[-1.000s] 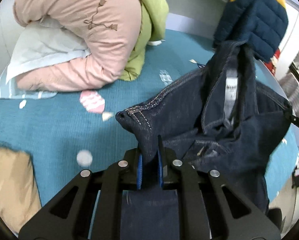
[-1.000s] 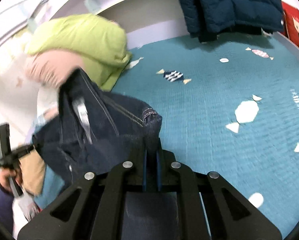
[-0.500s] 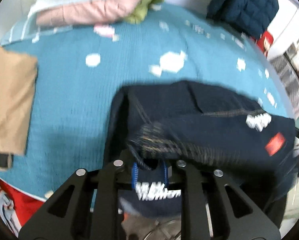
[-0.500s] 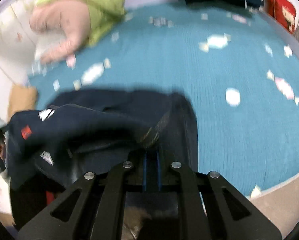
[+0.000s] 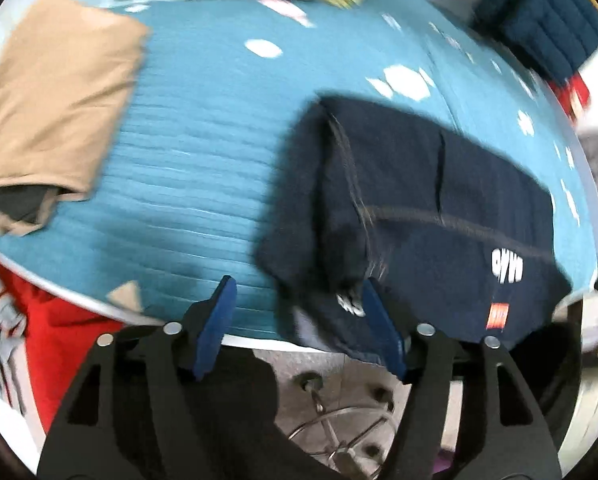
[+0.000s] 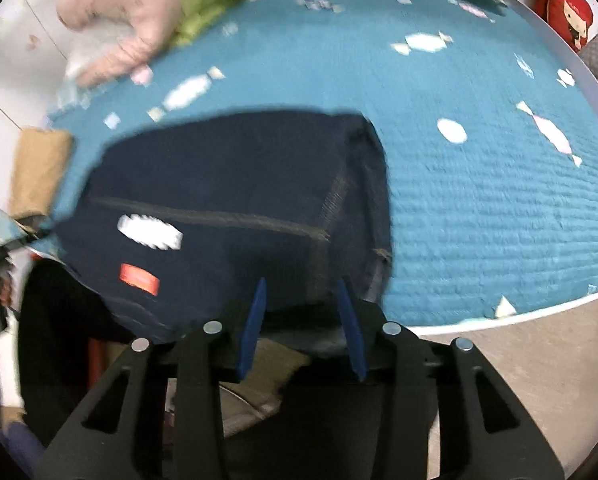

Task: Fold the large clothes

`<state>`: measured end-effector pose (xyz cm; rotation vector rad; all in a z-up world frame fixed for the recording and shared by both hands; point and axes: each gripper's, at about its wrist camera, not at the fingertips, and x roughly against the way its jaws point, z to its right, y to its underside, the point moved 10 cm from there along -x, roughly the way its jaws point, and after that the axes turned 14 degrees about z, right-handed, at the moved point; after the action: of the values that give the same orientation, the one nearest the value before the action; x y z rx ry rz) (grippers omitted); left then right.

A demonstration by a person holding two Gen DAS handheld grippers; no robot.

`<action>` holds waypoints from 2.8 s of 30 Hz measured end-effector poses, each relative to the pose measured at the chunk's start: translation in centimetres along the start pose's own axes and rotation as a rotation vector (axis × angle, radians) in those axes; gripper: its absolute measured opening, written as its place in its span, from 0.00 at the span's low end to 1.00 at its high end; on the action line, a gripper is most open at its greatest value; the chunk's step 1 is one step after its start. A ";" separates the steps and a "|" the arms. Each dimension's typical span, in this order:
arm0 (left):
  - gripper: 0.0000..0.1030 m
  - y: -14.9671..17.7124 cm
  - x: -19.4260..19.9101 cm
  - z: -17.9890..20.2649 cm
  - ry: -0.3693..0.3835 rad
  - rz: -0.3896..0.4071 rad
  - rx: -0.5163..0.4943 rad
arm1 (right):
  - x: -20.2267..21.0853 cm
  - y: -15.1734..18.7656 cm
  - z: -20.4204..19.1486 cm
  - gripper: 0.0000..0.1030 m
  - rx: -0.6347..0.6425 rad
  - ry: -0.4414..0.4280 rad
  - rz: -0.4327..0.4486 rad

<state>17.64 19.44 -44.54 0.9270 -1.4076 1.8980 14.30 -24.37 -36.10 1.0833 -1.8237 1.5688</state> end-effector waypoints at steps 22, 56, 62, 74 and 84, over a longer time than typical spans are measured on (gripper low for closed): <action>0.75 0.3 -4.8 3.1 0.109 0.019 0.169 | -9.8 -0.6 -7.8 0.05 -0.085 -0.006 -0.107; 0.77 3.0 -11.2 3.4 -0.013 -0.142 0.168 | -19.5 3.4 -13.3 0.00 -0.452 -0.162 -0.198; 0.73 4.2 -10.2 3.3 0.032 -0.171 0.223 | -15.9 6.2 -14.1 0.00 -0.423 -0.147 -0.224; 0.24 3.7 -7.2 4.7 0.113 -0.106 0.221 | -13.6 6.3 -19.0 0.13 -0.129 -0.198 -0.002; 0.24 1.2 -2.7 9.1 0.242 -0.040 0.189 | -10.4 6.9 -29.3 0.60 0.189 -0.328 0.166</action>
<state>19.95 10.26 -45.60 0.7737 -1.0769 2.0610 10.85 6.72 -42.08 1.3741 -2.0540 1.7736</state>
